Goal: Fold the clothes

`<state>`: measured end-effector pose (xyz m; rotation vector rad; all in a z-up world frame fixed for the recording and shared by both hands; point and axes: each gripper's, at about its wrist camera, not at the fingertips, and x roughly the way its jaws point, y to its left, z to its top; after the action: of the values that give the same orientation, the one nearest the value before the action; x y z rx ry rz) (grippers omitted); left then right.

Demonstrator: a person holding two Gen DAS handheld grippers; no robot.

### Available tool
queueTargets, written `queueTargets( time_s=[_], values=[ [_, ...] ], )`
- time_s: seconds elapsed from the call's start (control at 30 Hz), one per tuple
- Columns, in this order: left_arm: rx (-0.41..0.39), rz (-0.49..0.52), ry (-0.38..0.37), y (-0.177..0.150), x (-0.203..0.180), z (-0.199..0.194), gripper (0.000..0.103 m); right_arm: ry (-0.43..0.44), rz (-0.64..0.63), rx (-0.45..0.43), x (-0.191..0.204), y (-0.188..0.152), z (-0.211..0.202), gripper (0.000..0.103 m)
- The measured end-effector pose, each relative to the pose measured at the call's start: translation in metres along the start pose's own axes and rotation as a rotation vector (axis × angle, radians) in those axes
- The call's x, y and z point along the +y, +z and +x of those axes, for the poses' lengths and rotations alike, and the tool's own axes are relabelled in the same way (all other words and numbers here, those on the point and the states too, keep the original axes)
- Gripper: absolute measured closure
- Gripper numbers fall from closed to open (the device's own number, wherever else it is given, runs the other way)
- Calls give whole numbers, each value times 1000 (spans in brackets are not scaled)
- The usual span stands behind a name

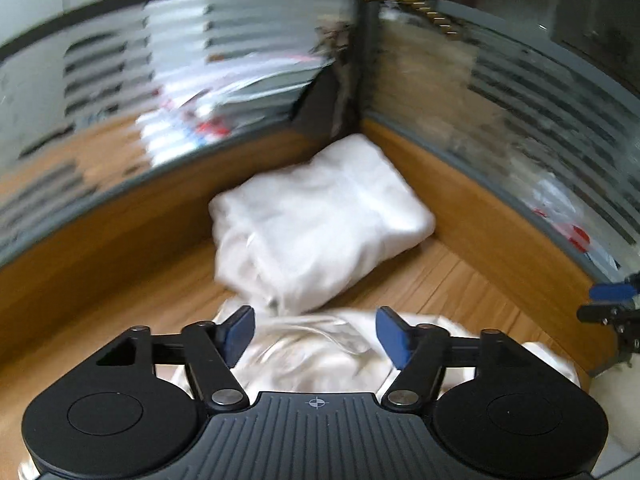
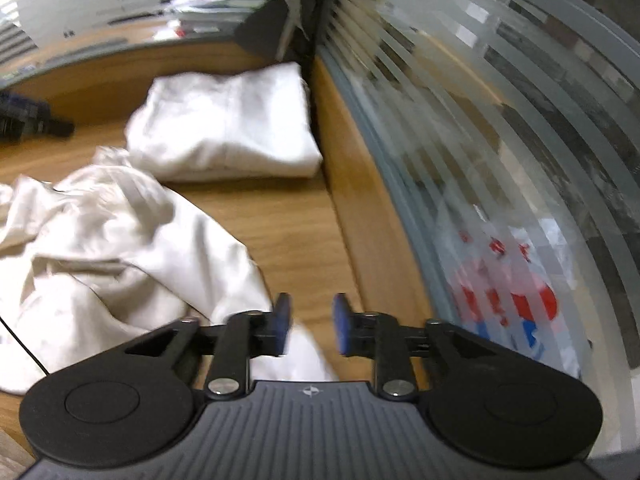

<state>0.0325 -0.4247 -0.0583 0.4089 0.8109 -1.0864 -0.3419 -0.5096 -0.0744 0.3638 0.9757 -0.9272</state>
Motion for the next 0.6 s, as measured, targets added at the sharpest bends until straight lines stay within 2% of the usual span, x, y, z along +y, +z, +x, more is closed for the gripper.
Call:
queueTargets(
  time_s=[0.2,0.27,0.4,0.6],
  values=[
    [48,-126,138,-57,51,-18,27,127,-1,-8,22,25,15,64],
    [57,-137,226,-80,66,-25,21,160,-21,-7,33,31,22,63],
    [109,-206,371,-124,97,-36,21,224,-82,-5,61,43,33,58],
    [159,-356,482,-171,131,-51,21,324,-169,-10,111,56,41,54]
  ],
)
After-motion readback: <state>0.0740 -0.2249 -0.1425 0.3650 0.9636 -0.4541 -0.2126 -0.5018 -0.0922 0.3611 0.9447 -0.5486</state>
